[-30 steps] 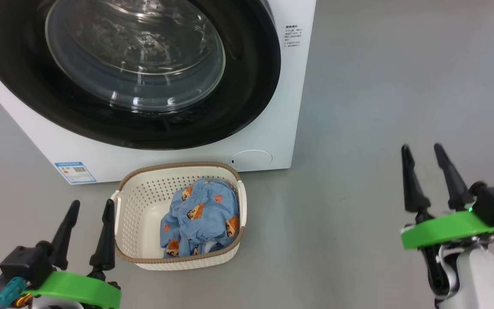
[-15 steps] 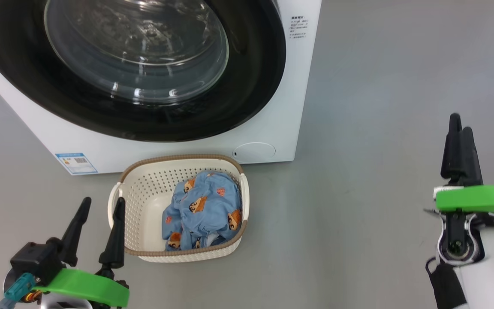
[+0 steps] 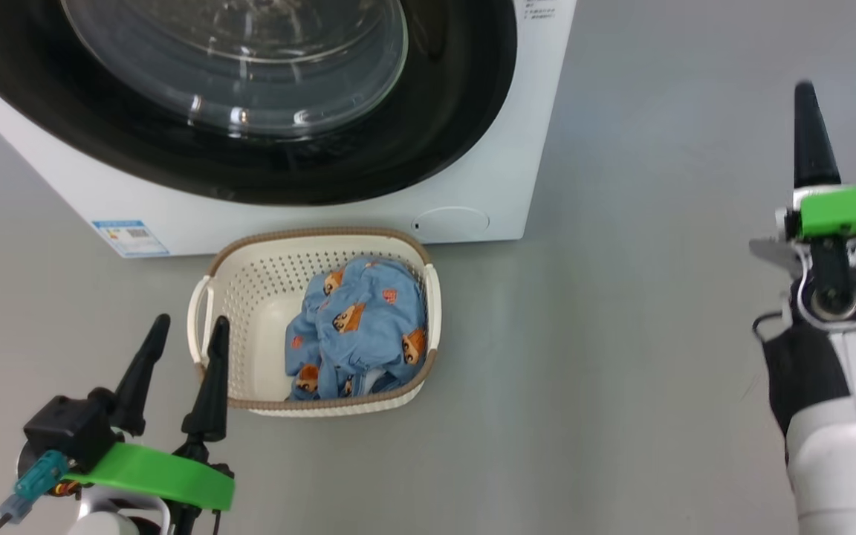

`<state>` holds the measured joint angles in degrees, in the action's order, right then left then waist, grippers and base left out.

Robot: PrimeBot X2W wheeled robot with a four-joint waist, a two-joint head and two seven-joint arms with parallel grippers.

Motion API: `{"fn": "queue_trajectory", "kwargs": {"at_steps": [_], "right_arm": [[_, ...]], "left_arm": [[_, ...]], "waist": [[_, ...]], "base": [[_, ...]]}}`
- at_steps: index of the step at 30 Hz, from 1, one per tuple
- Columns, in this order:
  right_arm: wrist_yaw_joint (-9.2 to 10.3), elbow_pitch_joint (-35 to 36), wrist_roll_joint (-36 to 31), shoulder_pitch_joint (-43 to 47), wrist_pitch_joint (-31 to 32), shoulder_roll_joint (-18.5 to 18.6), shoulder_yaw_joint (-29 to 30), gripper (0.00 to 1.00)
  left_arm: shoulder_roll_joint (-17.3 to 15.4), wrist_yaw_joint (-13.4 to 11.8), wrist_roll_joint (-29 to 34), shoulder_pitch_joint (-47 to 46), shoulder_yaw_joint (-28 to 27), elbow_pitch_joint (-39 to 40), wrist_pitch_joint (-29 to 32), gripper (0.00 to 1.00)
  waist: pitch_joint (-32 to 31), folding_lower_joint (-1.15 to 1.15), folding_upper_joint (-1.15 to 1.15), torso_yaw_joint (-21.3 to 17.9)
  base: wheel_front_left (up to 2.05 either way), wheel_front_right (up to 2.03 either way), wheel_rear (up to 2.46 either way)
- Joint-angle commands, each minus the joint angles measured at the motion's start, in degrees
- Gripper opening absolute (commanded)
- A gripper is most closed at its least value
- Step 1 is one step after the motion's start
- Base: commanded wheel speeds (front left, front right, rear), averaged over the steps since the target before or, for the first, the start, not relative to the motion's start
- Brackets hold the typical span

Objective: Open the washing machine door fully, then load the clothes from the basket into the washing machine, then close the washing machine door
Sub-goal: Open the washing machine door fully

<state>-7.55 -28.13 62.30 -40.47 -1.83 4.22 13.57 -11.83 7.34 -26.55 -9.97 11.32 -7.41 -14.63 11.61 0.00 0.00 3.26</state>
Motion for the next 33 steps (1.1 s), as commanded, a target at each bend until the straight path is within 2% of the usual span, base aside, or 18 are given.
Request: {"fn": "queue_trajectory", "kwargs": {"at_steps": [1,12,21,29,33], "right_arm": [[0.06,1.1,0.7,-2.6,1.8,-0.3,-1.2,0.0],[0.06,-3.7,2.8,-14.1,17.3,-0.1,3.9,0.0],[0.06,-7.7,-2.2,-25.1,25.9,-0.6,7.4,0.0],[0.06,-9.4,-8.0,-33.1,29.7,-1.3,8.3,0.0],[0.06,-11.9,-7.2,-35.8,31.5,-1.3,5.9,0.0]], "left_arm": [[-1.4,0.1,-0.4,-2.6,-1.7,1.6,-0.4,1.0],[-1.3,0.1,-1.2,-5.0,0.3,2.7,-0.4,1.0],[-1.3,0.1,-2.1,-7.8,0.5,4.4,-0.4,1.0],[-0.7,0.1,-2.6,-10.1,1.3,5.0,-0.4,1.0],[-0.2,0.1,-2.9,-11.2,1.7,5.1,-0.4,1.0]], "waist": [[1.3,0.0,0.0,0.9],[6.0,0.0,0.0,2.6],[11.3,0.0,0.0,4.2],[15.7,0.0,0.0,5.7],[17.0,0.0,0.0,6.6]], "base": [[0.0,0.0,0.0],[0.0,0.0,0.0],[0.0,0.0,0.0],[0.0,0.0,0.0],[0.0,0.0,0.0]]}}
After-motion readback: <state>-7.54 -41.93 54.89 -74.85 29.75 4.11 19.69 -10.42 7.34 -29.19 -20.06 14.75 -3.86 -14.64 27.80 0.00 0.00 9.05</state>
